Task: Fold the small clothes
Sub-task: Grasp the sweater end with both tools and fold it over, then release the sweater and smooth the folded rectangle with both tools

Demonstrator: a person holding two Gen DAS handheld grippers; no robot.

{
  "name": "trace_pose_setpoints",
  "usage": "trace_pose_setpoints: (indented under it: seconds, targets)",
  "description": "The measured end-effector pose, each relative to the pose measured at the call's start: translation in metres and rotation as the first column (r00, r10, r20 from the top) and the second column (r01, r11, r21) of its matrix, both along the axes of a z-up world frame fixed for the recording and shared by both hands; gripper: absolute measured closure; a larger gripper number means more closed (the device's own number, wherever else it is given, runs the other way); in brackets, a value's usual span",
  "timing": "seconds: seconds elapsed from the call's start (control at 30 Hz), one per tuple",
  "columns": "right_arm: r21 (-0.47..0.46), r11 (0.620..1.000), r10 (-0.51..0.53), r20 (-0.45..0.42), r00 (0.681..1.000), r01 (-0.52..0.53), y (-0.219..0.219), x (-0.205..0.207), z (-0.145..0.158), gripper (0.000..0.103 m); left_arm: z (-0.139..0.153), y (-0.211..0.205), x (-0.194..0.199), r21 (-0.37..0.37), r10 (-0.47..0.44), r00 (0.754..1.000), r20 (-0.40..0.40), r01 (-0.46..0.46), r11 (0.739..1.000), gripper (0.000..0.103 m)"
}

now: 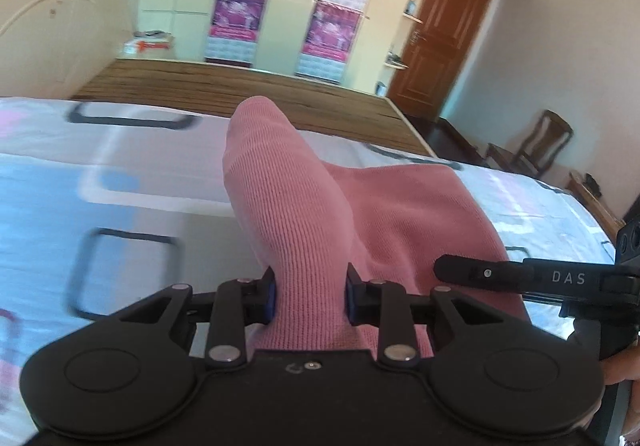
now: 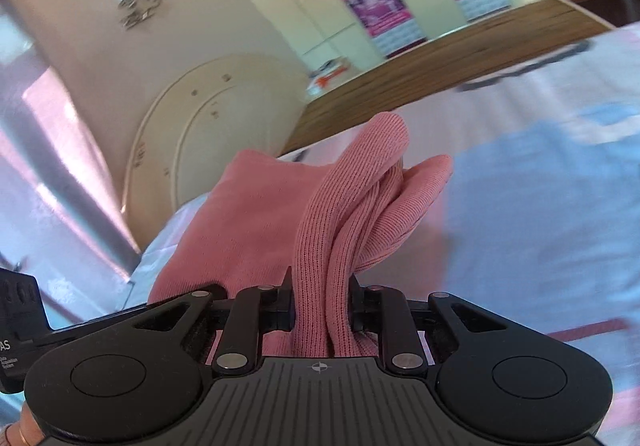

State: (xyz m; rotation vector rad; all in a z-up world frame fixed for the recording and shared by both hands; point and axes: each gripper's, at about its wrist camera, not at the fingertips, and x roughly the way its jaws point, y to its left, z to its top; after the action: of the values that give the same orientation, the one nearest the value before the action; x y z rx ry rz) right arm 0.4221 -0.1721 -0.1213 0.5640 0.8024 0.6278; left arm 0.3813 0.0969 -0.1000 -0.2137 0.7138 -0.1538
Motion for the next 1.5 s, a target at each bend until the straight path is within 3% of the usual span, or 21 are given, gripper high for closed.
trace_pose_setpoints:
  seconds: [0.27, 0.53, 0.7, 0.87, 0.97, 1.1, 1.17, 1.27, 1.43, 1.5]
  targets:
    - [0.000, 1.000, 0.025, -0.010, 1.000, -0.025, 0.152, -0.003, -0.005, 0.083, -0.001, 0.136, -0.006, 0.032, 0.026, 1.000, 0.006, -0.026, 0.999, 0.075]
    - [-0.030, 0.998, 0.052, -0.067, 0.996, -0.054, 0.259, 0.023, -0.036, 0.083, -0.029, 0.218, 0.012, 0.092, 0.033, 0.999, -0.023, -0.031, 0.995, 0.074]
    - [-0.095, 0.995, 0.017, -0.120, 0.993, -0.028, 0.272, 0.031, -0.065, 0.082, -0.069, 0.238, 0.012, 0.114, 0.059, 0.997, -0.046, -0.053, 0.992, 0.059]
    - [-0.167, 0.986, -0.042, -0.115, 0.992, 0.022, 0.247, 0.030, -0.068, 0.082, -0.064, 0.250, 0.007, 0.100, 0.061, 0.997, -0.038, -0.057, 0.993, 0.047]
    - [-0.230, 0.972, -0.061, -0.071, 0.996, 0.044, 0.246, 0.025, -0.055, 0.083, -0.043, 0.257, -0.004, 0.114, 0.113, 0.991, 0.067, -0.120, 0.986, 0.049]
    - [-0.255, 0.963, -0.075, 0.068, 0.995, 0.090, 0.255, 0.025, -0.022, 0.083, -0.021, 0.252, 0.007, 0.127, 0.062, 0.989, 0.134, -0.079, 0.989, 0.053]
    - [-0.249, 0.965, -0.057, 0.103, 0.993, 0.081, 0.268, 0.036, -0.014, 0.083, -0.025, 0.244, 0.025, 0.153, 0.028, 0.993, 0.118, -0.046, 0.987, 0.054]
    - [-0.249, 0.967, -0.032, 0.084, 0.996, 0.052, 0.292, 0.054, -0.021, 0.083, -0.044, 0.243, 0.057, 0.145, 0.050, 0.997, 0.054, -0.058, 0.988, 0.058]
    - [-0.414, 0.908, -0.056, 0.044, 0.997, 0.069, 0.308, 0.076, -0.061, 0.083, -0.073, 0.251, 0.075, 0.136, 0.094, 0.996, -0.012, -0.091, 0.987, 0.056]
    - [-0.384, 0.921, -0.063, 0.029, 0.998, 0.070, 0.301, 0.078, -0.063, 0.083, -0.070, 0.254, 0.075, 0.126, 0.106, 0.994, -0.015, -0.103, 0.987, 0.058]
